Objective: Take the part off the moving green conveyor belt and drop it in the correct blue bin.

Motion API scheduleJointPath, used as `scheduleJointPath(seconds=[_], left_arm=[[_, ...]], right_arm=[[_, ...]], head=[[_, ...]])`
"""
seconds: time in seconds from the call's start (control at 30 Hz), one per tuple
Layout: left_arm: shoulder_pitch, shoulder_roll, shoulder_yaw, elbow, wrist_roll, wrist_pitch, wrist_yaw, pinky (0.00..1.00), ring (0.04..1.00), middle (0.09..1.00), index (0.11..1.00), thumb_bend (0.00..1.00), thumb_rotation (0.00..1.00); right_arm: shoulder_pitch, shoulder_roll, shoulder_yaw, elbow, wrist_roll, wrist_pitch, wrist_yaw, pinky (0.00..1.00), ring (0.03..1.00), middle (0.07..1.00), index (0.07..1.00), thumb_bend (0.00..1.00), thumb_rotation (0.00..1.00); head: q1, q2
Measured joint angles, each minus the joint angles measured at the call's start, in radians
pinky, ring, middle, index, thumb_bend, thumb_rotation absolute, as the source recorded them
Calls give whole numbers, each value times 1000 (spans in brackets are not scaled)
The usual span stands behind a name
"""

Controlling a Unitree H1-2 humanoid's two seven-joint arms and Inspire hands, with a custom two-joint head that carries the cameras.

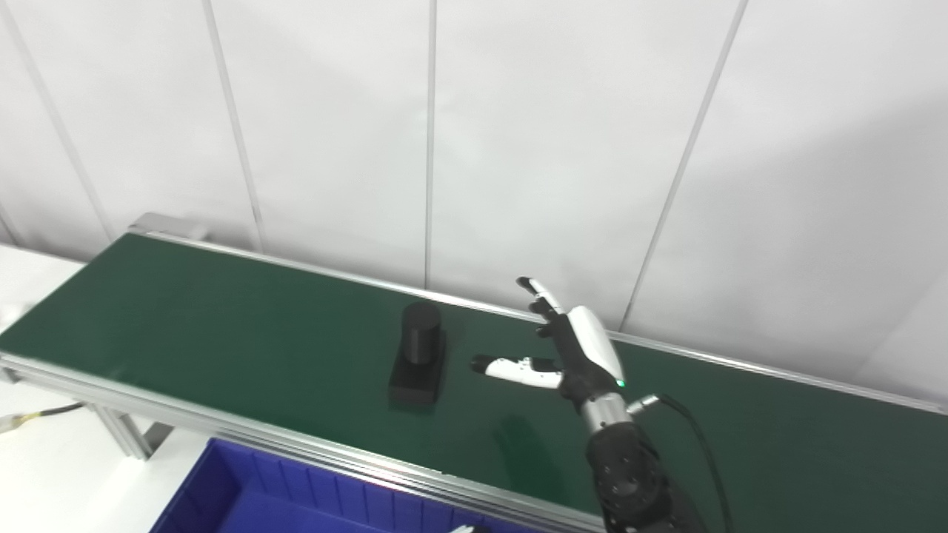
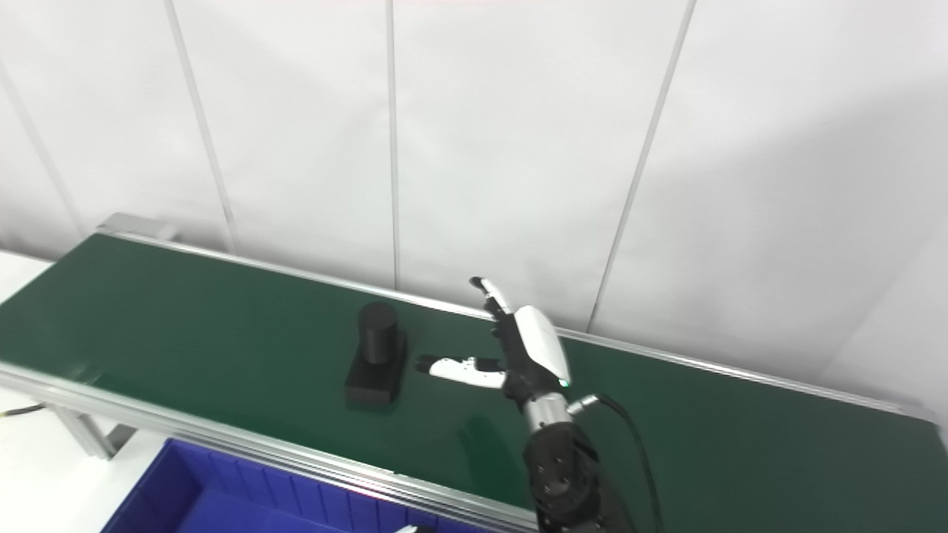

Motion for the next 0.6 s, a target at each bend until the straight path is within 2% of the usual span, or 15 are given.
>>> scheduleJointPath(seconds=[0.17,0.43,0.6], left_arm=[[0,1,0,-5,0,0,0,889,934,953,909,807,446],[10,7,9,-23,-1,0,-3,897,938,955,906,835,473],[14,8,10,-26,-1,0,-3,899,937,954,910,830,471]], right_arm=[[-30,2,-2,50,3,2,-12,738,864,924,931,994,562],[-89,12,5,132,3,2,-37,757,873,923,923,1000,560],[-121,24,10,215,13,2,-39,831,957,939,931,1000,541]], head=[[-3,18],[-2,34],[2,41]])
